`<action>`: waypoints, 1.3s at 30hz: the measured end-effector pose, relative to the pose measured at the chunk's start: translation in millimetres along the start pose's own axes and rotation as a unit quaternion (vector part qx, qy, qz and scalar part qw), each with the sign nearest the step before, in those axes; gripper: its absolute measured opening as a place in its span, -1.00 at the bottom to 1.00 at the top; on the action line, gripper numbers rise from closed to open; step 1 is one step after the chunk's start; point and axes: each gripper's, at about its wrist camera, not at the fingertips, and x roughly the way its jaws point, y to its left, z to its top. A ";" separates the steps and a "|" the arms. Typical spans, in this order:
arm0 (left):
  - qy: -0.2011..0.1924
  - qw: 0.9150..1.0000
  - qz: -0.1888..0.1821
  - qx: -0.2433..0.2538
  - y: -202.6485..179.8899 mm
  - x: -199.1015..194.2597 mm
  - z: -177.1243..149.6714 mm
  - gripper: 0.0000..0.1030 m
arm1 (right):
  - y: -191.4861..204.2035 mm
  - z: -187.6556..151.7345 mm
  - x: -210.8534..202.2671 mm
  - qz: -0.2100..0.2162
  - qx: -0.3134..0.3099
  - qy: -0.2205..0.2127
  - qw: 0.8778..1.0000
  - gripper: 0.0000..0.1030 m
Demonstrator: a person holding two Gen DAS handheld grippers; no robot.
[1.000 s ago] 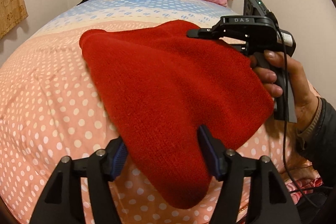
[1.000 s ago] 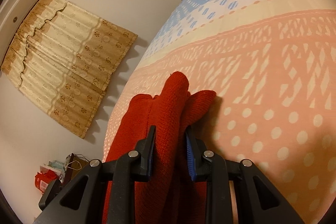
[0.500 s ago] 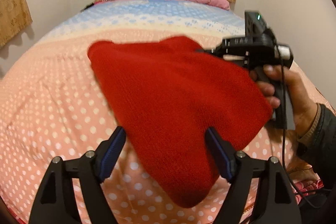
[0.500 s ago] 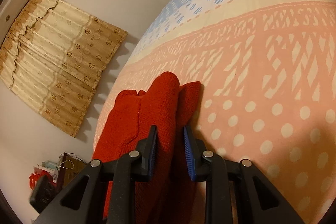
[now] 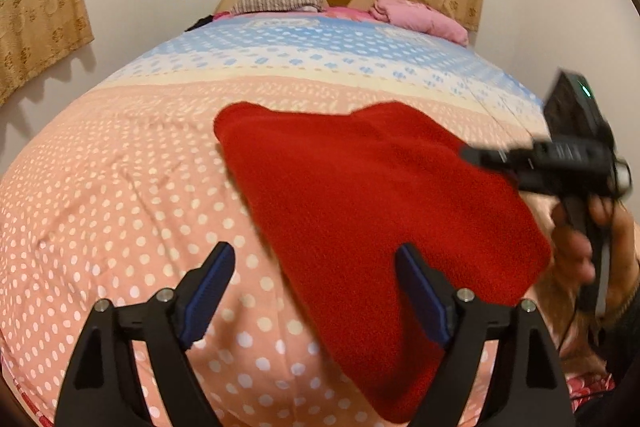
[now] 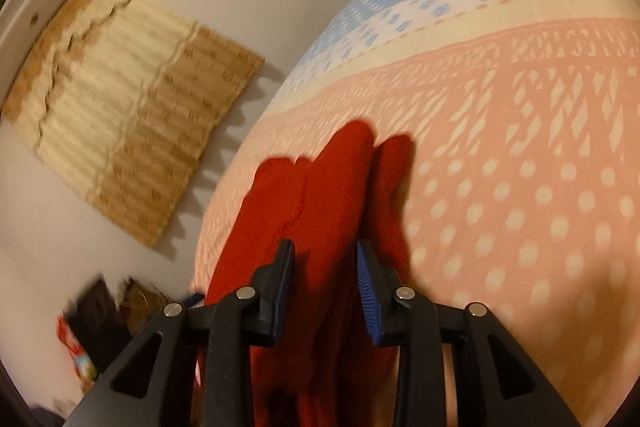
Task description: Fold small clothes
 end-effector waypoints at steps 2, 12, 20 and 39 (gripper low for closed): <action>-0.006 1.000 0.012 -0.004 2.7 1.5 2.6 0.78 | 4.9 -7.8 -3.3 -0.021 -0.015 0.000 1.000 -0.37; -0.006 0.999 0.042 -0.002 9.2 26.0 4.0 1.00 | 3.9 -19.5 -19.8 -0.108 -0.033 -0.011 0.994 -0.55; -0.006 0.999 0.039 -0.007 8.2 22.3 0.7 1.00 | 96.2 -28.5 -20.3 -0.071 -0.164 -0.023 0.984 -0.28; -0.043 0.998 0.036 0.000 -11.9 -18.3 2.2 1.00 | 79.2 -62.2 -25.8 -0.102 -0.107 -0.040 0.988 -0.23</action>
